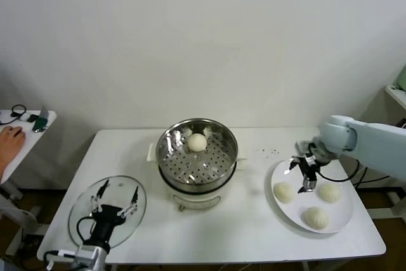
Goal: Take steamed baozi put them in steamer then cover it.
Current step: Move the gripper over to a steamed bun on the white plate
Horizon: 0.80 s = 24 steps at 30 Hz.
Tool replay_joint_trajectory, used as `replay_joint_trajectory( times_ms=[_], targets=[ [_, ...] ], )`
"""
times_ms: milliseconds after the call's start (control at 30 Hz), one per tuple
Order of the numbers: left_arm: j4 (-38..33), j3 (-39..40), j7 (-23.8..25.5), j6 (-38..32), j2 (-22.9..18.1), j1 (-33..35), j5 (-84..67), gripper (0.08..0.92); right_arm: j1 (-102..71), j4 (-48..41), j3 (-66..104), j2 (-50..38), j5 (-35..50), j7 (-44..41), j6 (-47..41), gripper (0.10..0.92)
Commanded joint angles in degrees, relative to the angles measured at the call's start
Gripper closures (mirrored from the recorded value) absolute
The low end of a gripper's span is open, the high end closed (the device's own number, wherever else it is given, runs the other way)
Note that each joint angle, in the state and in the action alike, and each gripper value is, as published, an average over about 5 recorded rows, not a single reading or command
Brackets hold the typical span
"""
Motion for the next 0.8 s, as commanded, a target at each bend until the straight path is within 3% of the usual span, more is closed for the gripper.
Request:
replay_joint_trajectory(
  times_ms=[33,800],
  targets=[
    [0.48,0.0,0.0,0.04,-0.18,0.08,0.29,0.177,-11.48,-5.07,7.64,0.81,-2.68,0.61,-1.92,0.203],
    [0.83,-0.13,-0.08,0.08,-0.72,0.18,0.74,0.177,-15.23,-13.33,11.66,8.2,-1.31,-0.47,0.13,0.203]
  ],
)
